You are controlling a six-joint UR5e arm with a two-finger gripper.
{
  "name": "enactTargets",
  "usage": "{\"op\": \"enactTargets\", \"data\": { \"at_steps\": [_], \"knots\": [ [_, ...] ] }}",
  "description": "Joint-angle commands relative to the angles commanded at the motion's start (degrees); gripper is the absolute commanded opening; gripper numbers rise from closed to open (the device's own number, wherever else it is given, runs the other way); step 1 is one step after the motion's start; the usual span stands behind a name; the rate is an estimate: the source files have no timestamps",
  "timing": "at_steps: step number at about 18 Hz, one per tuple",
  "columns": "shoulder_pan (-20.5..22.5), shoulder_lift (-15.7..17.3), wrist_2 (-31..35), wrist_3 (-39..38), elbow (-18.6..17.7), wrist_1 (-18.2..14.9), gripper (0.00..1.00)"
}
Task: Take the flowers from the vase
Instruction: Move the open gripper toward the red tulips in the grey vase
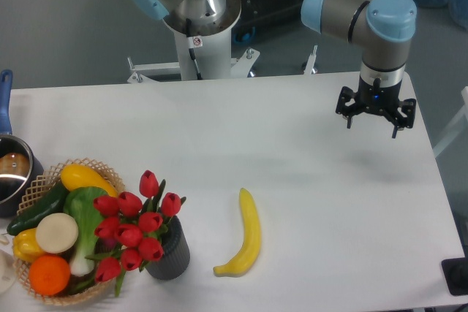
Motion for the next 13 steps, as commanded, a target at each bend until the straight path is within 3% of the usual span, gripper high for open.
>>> {"op": "enactTargets", "data": {
  "at_steps": [9,13],
  "knots": [
    [-3.0,1.2,-2.7,-0.9,-0.6,0.0,1.0],
    [-4.5,4.8,-7.4,-3.4,-3.9,1.1,1.0]
  ]
}}
